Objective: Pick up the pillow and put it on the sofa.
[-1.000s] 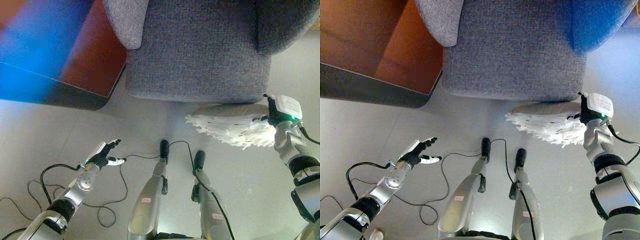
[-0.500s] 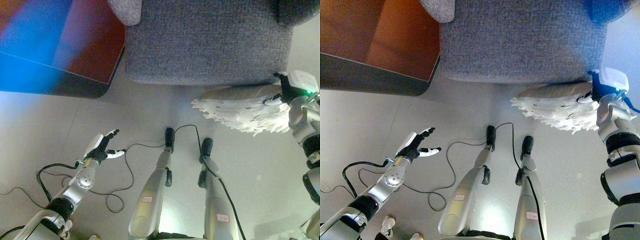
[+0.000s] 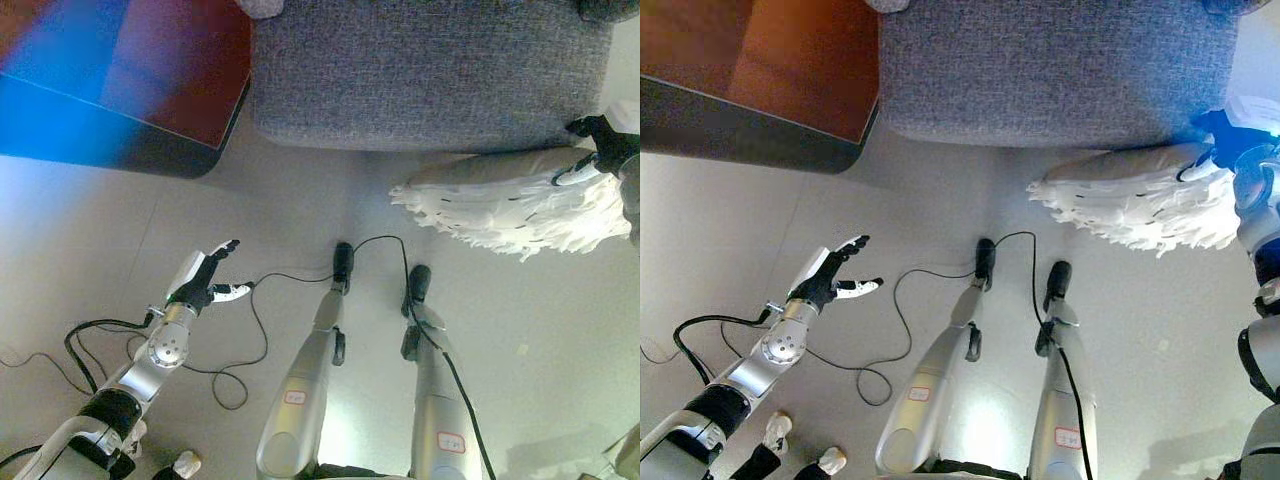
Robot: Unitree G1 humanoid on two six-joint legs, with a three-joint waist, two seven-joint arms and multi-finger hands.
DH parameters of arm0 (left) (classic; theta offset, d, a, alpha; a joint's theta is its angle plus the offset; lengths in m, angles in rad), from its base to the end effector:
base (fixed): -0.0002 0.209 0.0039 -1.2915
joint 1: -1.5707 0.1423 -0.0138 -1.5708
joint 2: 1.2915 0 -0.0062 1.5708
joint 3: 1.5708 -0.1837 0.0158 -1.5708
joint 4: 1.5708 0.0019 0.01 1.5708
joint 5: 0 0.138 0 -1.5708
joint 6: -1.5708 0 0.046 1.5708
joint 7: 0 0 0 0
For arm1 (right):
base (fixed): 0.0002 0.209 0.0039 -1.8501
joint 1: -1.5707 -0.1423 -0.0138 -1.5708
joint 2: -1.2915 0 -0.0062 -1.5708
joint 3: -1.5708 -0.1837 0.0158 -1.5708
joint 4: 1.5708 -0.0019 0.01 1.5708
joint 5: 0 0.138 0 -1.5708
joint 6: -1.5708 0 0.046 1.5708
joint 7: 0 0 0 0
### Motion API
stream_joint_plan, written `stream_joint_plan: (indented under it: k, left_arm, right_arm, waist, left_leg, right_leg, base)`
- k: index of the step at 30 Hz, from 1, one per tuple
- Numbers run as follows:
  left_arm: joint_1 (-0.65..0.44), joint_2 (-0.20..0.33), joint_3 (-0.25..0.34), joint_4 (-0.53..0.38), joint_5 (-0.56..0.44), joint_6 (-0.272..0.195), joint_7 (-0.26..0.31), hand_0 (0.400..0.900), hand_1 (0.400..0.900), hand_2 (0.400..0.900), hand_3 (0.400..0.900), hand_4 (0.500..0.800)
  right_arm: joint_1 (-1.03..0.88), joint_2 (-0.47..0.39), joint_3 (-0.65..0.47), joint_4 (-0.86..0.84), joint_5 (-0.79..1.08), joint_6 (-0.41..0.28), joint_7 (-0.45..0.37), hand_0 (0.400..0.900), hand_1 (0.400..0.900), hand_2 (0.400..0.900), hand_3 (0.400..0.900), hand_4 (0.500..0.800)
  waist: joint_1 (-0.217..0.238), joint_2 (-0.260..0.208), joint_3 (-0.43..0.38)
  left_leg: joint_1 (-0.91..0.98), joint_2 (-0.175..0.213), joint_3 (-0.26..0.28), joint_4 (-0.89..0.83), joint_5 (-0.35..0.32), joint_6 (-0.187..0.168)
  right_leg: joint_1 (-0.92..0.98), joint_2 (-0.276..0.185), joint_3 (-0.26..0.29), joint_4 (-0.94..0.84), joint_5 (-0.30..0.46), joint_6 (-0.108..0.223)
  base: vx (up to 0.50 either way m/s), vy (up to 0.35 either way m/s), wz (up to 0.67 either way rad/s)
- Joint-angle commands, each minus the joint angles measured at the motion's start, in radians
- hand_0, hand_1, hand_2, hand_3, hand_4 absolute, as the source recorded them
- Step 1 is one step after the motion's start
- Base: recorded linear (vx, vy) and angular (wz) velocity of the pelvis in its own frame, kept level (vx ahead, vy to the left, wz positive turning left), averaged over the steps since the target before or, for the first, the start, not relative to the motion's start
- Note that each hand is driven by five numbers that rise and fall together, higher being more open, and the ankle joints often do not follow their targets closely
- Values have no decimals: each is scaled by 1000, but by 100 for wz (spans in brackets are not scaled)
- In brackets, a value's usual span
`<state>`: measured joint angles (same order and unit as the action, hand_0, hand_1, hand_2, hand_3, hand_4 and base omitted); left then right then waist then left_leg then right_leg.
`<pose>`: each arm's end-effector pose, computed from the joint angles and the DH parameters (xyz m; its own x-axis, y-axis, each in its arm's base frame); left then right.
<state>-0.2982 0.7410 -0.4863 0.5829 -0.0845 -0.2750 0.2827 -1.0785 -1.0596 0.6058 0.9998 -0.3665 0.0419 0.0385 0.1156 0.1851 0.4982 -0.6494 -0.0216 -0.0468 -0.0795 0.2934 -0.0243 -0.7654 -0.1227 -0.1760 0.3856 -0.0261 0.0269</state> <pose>0.2358 0.2632 0.0347 0.9983 0.0147 -0.0558 0.0291 0.7072 0.7064 0.3057 -0.3517 0.2454 0.9163 -0.3947 0.0684 0.0870 0.0294 -0.9958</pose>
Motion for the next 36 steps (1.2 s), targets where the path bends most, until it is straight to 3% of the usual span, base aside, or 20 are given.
stream_joint_plan:
  k: [1,17,19,26,27,28,29,36]
  left_arm:
    - [-12,95,59,4,-26,-34,34,900,900,900,900,800]
    - [-27,137,80,-4,-25,-36,11,900,900,900,900,800]
    - [-24,139,78,-10,-24,-31,14,900,900,900,900,800]
    - [-17,145,89,-12,-26,-37,19,900,900,900,900,800]
    - [-17,144,86,-10,-23,-41,21,900,900,900,900,800]
    - [-17,141,82,-8,-24,-44,26,900,900,900,900,800]
    - [-17,139,80,-7,-26,-44,32,900,900,900,900,800]
    - [-21,137,83,0,-25,-49,40,900,900,900,900,800]
  right_arm:
    - [51,-48,100,36,2,-13,100,900,900,900,900,800]
    - [82,-63,85,72,42,-104,210,900,900,900,900,800]
    - [93,-66,81,58,55,-125,193,900,900,900,900,800]
    - [122,-69,53,53,18,-90,98,900,900,900,900,800]
    - [122,-67,53,56,7,-88,93,833,833,833,833,760]
    - [123,-66,52,60,3,-85,73,649,649,649,649,649]
    - [118,-67,54,58,3,-78,67,400,400,400,400,500]
    - [87,-68,62,57,14,-63,62,400,400,400,400,500]
  waist:
    - [22,-40,22]
    - [19,-60,22]
    - [17,-64,22]
    - [15,-76,22]
    - [15,-75,22]
    - [14,-73,22]
    - [14,-71,22]
    - [14,-68,22]
  left_leg:
    - [53,-2,-2,-7,-65,-24]
    - [56,5,-7,-4,-68,-21]
    - [56,6,-8,-4,-68,-21]
    - [55,9,-8,-2,-67,-22]
    - [55,9,-8,-2,-67,-22]
    - [56,9,-8,-3,-67,-23]
    - [56,9,-8,-3,-67,-22]
    - [52,8,-11,-5,-66,-22]
  right_leg:
    - [136,-22,-16,-281,158,108]
    - [134,-8,-13,-267,155,105]
    - [135,-7,-15,-266,155,104]
    - [137,-1,-14,-266,156,106]
    - [138,-1,-15,-265,156,106]
    - [138,-2,-15,-266,156,106]
    - [138,0,-14,-266,155,105]
    - [136,1,-13,-269,153,103]
  base:
    - [0,0,0]
    - [1,-4,-1]
    - [0,0,0]
    - [0,0,0]
    - [0,0,0]
    - [0,0,0]
    - [0,0,0]
    - [0,0,0]
